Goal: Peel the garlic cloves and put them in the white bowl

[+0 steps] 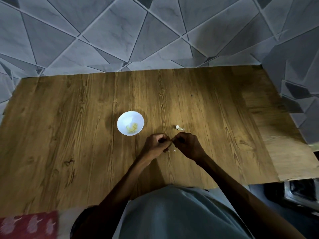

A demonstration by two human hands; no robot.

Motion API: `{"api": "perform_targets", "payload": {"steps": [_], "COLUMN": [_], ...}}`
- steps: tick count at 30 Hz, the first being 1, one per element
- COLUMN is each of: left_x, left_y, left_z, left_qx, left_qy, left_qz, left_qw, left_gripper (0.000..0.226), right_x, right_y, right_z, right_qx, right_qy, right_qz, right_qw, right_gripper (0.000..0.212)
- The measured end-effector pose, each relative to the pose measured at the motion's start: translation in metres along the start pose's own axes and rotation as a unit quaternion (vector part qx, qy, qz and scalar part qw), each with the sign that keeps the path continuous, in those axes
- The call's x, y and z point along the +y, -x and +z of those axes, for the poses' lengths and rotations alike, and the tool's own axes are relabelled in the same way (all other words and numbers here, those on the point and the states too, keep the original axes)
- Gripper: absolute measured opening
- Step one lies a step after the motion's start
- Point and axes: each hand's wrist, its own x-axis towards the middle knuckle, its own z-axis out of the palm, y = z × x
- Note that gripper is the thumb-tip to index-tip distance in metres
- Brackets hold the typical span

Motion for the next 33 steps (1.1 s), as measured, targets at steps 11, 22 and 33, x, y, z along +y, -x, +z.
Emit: {"api": "perform_targets", "payload": {"steps": [11, 22, 33], "left_x": [0.001, -0.015, -0.027], "left_y": [0.0, 0.0, 0.001], "left_z": [0.001, -0.002, 0.003], "left_qx": [-0.058, -0.042, 0.014], "left_qy": [0.192, 0.092, -0.042], "left_qz": [-0.051, -0.104, -0.079], "left_qw": [0.978, 0.989, 0.996], "left_gripper": [0.017, 0.017, 0.009], "right_x": [-0.001, 0.005, 0.021], "right_y": [0.004, 0.007, 0.012], "right_z": [-0.024, -0.02, -0.018], "right_qx": [-0.164, -0.154, -0.119], "right_qy": [-0.36, -0.352, -0.347], "right_qz": [0.132, 0.146, 0.16], "right_qw": [0.909, 0.912, 0.916], "right_gripper": [0.014, 0.016, 0.018]}}
